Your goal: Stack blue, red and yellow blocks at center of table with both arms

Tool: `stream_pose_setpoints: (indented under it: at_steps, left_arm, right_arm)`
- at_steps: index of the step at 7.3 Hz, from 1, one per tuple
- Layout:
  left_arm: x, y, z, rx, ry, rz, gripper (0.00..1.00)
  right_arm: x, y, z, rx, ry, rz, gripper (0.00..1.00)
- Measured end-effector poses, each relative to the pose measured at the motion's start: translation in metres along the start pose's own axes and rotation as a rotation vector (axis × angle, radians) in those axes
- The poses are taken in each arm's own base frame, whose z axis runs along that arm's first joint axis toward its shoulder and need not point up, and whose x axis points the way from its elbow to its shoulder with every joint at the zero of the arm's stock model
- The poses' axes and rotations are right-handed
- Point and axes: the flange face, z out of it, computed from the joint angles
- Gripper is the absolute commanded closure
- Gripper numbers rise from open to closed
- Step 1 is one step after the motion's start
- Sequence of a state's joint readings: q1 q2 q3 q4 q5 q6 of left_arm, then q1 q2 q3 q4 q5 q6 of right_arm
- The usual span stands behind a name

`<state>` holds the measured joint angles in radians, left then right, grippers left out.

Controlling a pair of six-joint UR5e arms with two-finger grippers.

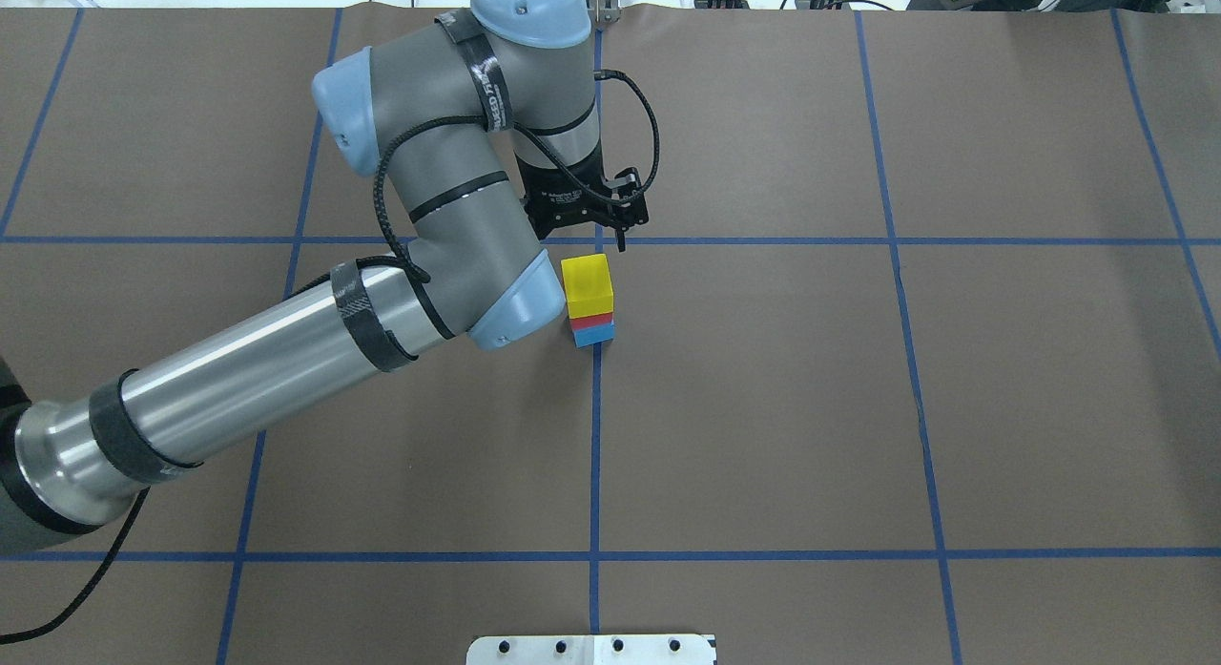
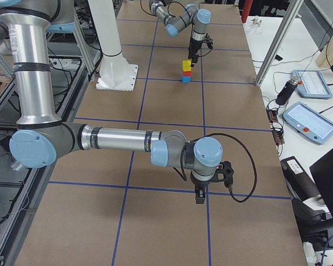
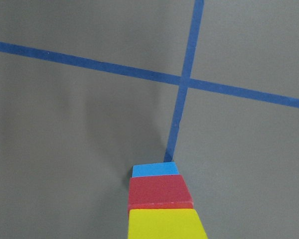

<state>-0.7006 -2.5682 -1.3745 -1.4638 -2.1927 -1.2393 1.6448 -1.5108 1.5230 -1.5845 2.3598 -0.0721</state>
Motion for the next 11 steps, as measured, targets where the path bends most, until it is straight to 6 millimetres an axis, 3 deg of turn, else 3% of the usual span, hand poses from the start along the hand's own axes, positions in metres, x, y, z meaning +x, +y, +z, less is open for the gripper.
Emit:
stream_pose_setpoints:
  at_steps: [1, 2, 4, 5, 7, 9, 10, 11]
  left_arm:
    - [-0.029, -0.006, -0.014, 0.025, 0.016, 0.001, 0.00]
    - [-0.077, -0.009, -0.026, 0.052, 0.027, 0.027, 0.00]
    - [-0.200, -0.022, -0.051, 0.118, 0.009, 0.143, 0.00]
    - [-0.281, -0.038, -0.061, 0.143, -0.039, 0.223, 0.00]
    - [-0.488, -0.088, -0.098, 0.168, -0.171, 0.367, 0.00]
    - [-0.670, -0.124, -0.131, 0.143, -0.235, 0.397, 0.00]
    - [-0.740, -0.127, -0.141, 0.137, -0.241, 0.429, 0.00]
    - [-0.788, -0.122, -0.146, 0.146, -0.244, 0.468, 0.00]
  right_arm:
    - [-0.005, 0.006, -0.005, 0.012, 0.003, -0.012, 0.00]
    - [-0.006, 0.011, -0.007, 0.018, 0.005, -0.018, 0.00]
    - [-0.002, 0.016, -0.004, 0.013, 0.022, -0.017, 0.00]
    - [-0.001, 0.015, -0.003, 0.012, 0.032, -0.017, 0.00]
    - [0.000, 0.012, -0.002, 0.008, 0.031, -0.010, 0.00]
    - [-0.005, 0.009, -0.003, 0.007, 0.018, -0.010, 0.00]
    - [-0.010, 0.005, -0.003, 0.007, 0.014, -0.009, 0.00]
    - [-0.016, 0.000, -0.004, 0.008, 0.011, -0.008, 0.00]
